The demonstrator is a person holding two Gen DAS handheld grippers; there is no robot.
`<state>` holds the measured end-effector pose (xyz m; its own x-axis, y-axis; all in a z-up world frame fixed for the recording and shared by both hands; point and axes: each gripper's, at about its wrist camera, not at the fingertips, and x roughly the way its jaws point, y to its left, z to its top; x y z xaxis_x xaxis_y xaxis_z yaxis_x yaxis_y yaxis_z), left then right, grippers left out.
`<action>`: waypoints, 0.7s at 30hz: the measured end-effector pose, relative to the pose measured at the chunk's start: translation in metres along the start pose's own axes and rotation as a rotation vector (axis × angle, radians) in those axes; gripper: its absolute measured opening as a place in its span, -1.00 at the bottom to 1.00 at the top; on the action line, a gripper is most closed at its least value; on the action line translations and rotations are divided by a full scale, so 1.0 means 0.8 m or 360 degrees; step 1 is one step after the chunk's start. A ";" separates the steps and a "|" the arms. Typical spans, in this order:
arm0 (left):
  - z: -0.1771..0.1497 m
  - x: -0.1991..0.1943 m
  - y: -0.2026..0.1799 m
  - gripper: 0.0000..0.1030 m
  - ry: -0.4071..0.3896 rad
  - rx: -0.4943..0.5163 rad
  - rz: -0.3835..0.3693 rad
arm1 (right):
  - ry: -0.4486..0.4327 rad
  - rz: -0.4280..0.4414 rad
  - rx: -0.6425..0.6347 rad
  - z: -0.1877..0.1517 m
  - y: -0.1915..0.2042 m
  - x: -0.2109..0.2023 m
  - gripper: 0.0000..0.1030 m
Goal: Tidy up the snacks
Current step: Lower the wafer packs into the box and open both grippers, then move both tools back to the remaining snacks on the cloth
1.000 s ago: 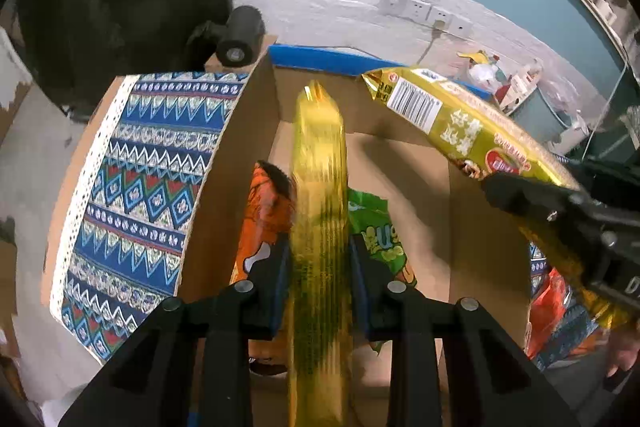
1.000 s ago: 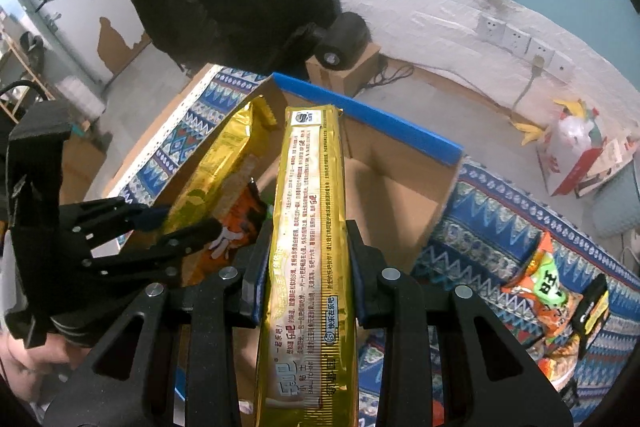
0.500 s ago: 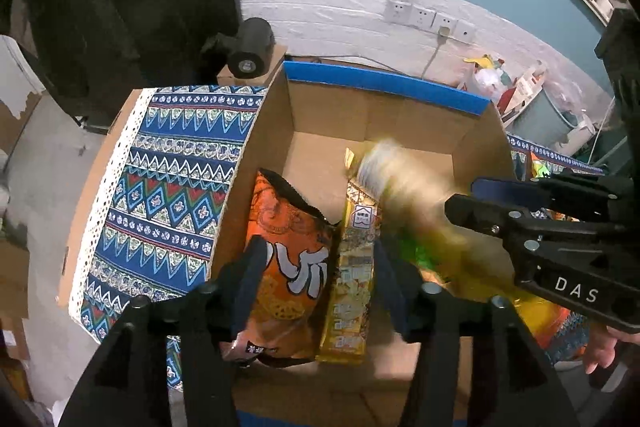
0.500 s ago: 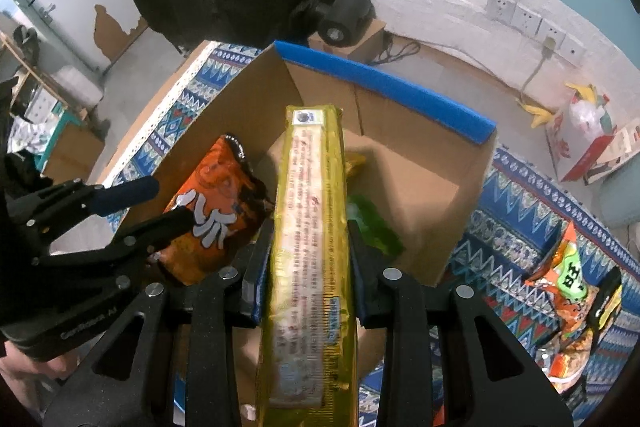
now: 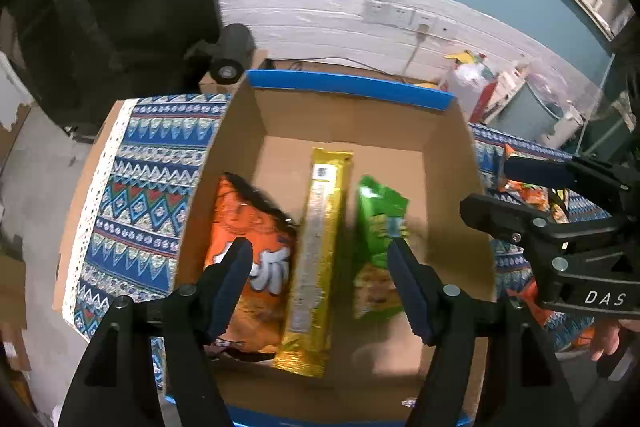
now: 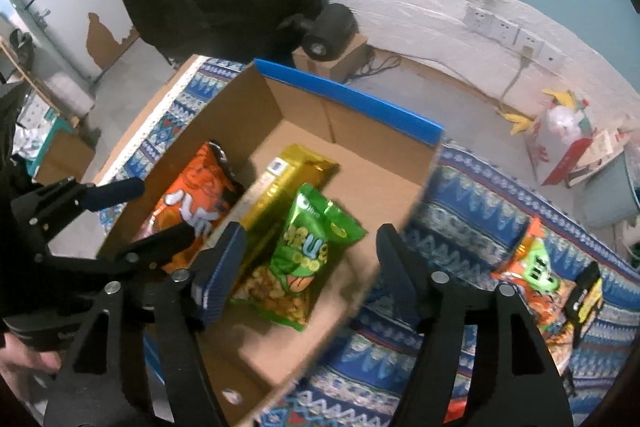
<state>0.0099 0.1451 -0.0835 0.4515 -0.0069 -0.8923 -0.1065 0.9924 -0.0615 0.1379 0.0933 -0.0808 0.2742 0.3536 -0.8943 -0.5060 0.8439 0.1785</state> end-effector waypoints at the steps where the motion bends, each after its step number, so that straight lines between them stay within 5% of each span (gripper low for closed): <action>1: 0.000 -0.001 -0.007 0.41 -0.0001 0.0021 -0.0004 | -0.0001 -0.0010 0.0004 -0.003 -0.005 -0.003 0.41; 21: -0.010 0.000 -0.145 0.51 0.0060 0.0335 -0.0166 | -0.0010 -0.0227 0.0220 -0.097 -0.138 -0.075 0.50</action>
<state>0.0152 0.0287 -0.0798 0.4163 -0.1115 -0.9024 0.1277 0.9898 -0.0634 0.1137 -0.0528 -0.0788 0.3404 0.2285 -0.9121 -0.3443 0.9329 0.1052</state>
